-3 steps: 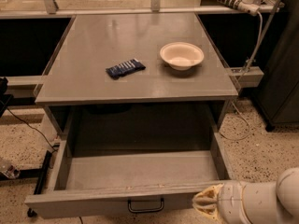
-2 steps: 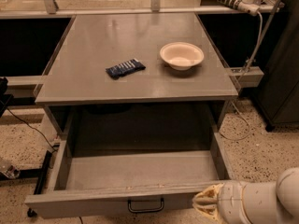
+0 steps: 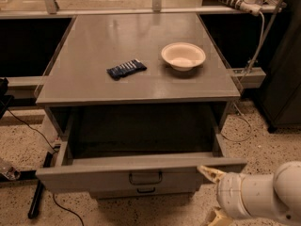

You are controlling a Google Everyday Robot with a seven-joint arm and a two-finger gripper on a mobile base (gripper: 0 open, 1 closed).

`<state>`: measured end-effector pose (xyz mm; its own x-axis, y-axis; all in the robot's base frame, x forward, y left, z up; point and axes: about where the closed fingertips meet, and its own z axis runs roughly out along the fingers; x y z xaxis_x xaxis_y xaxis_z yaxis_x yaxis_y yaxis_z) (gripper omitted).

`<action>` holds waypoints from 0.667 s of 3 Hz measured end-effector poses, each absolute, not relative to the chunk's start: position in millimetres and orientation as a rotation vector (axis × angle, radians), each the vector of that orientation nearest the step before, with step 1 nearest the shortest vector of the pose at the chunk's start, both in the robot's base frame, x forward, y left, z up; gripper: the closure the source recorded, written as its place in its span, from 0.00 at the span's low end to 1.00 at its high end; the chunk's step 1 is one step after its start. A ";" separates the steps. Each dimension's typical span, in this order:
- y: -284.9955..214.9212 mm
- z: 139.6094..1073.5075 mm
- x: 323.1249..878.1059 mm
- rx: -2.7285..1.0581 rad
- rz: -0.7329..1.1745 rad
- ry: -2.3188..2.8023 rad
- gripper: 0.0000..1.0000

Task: Close middle drawer

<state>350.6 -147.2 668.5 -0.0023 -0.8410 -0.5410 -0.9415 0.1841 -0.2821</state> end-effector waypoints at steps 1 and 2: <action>-146.2 674.8 395.3 -1.650 0.164 1.829 0.18; -147.7 679.5 430.4 -1.641 0.124 1.819 0.42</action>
Offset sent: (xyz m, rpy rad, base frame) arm 0.1624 -0.0045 0.0127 -0.0393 -0.1355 -0.0454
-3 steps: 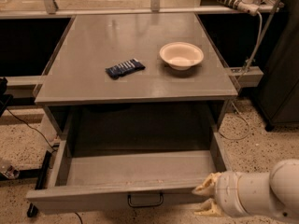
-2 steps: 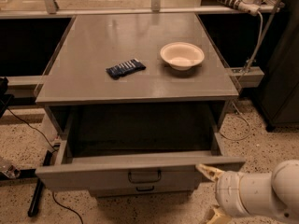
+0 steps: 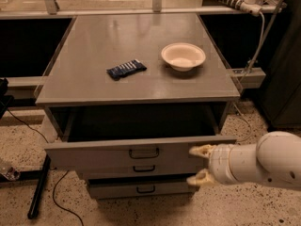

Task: Close middle drawer

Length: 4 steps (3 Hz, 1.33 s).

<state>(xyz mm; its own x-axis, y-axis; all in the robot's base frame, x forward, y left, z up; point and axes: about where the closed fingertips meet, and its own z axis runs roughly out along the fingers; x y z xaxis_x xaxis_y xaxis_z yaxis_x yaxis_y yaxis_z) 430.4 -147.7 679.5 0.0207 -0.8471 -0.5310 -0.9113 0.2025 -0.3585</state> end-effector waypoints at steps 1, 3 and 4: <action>-161.2 677.4 461.2 -1.597 0.085 1.850 0.65; -188.8 681.5 502.9 -1.515 0.001 1.881 1.00; -190.9 678.9 516.0 -1.516 -0.010 1.887 1.00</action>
Offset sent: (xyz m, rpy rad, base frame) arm 0.0555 -0.0573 0.0049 0.0179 -0.0773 -0.1848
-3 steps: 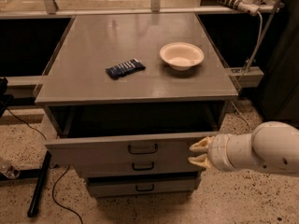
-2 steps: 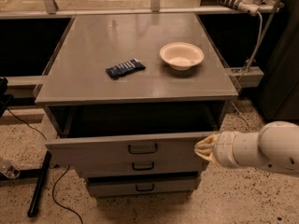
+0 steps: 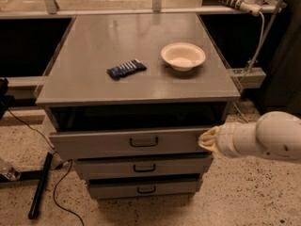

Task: Close middle drawer

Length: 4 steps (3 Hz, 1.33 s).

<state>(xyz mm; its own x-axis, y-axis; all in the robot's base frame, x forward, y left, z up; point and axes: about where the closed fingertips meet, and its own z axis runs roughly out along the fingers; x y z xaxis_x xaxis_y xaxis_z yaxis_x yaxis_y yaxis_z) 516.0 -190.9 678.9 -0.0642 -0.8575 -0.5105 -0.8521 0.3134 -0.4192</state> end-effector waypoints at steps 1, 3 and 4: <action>-187.2 658.8 545.6 -1.526 -0.002 1.917 0.95; -184.6 652.0 552.0 -1.534 0.004 1.926 0.52; -187.6 667.3 520.5 -1.547 0.009 1.915 0.30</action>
Offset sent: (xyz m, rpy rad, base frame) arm 0.0193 0.0025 -0.0129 -0.0081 0.0185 -0.0034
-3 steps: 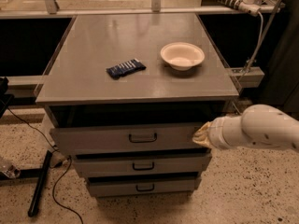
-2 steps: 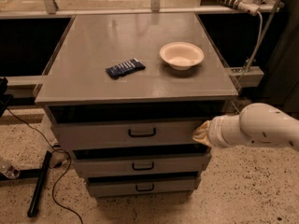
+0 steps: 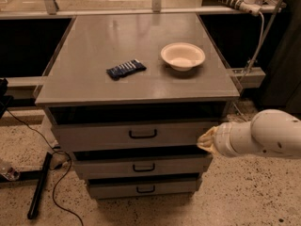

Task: Close middle drawer

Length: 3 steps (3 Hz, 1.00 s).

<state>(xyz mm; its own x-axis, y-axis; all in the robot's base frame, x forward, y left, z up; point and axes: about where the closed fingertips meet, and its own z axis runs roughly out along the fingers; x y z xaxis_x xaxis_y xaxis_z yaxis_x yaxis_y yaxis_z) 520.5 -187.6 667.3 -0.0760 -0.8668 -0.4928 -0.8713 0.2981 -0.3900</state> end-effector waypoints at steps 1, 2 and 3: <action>-190.2 670.7 517.5 -1.544 0.002 1.915 0.07; -190.2 670.7 517.5 -1.544 0.001 1.915 0.00; -190.2 670.7 517.5 -1.544 0.001 1.915 0.00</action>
Offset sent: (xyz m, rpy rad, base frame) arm -0.0030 -0.0026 0.0034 -0.0022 -0.0046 -0.0034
